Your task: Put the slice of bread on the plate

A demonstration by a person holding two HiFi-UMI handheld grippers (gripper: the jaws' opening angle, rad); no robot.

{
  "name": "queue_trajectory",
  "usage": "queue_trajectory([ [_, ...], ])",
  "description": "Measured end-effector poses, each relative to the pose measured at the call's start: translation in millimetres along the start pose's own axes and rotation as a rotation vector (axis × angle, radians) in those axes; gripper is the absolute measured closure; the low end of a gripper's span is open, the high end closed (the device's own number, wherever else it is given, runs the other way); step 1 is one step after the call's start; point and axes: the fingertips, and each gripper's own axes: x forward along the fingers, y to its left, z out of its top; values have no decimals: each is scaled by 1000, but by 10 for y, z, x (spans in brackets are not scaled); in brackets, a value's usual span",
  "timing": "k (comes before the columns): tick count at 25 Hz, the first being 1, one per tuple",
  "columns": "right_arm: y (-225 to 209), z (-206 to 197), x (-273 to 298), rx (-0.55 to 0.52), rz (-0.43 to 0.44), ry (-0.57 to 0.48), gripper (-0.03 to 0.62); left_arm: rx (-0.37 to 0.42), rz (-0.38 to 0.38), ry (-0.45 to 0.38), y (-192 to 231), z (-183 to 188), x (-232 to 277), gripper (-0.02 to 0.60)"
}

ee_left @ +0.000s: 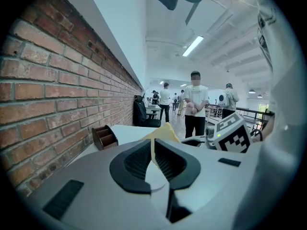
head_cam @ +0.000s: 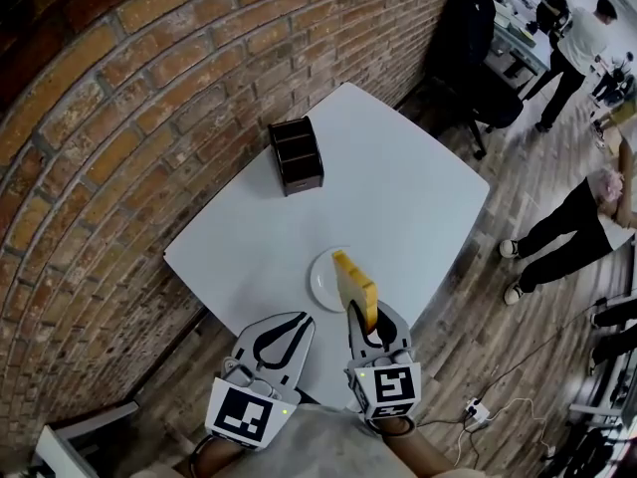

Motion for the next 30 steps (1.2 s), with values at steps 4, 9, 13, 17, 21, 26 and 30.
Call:
queue_trajectory([
  [4,-8,-56,68,4,9,13,502,-9,-9,21,9,-85,99,551],
  [9,4,-123,146,1,22,33,502,-25,-22,40,33,-174,233,551],
  [13,6,-172,190,5,28,43,502,-14,-20,69,47,-258,305,551],
  [17,5,-243,245,0,31,55,502,-20,-19,89,54,-333,355,551],
  [21,1,-324,301,-3,35,74,502,-15,-21,100,50,-378,389,551],
  [26,19,-430,385,-5,44,99,502,-22,-20,107,67,-418,429,551],
  [30,29,-517,434,-2,53,121,502,-28,-5,118,113,-452,458,551],
])
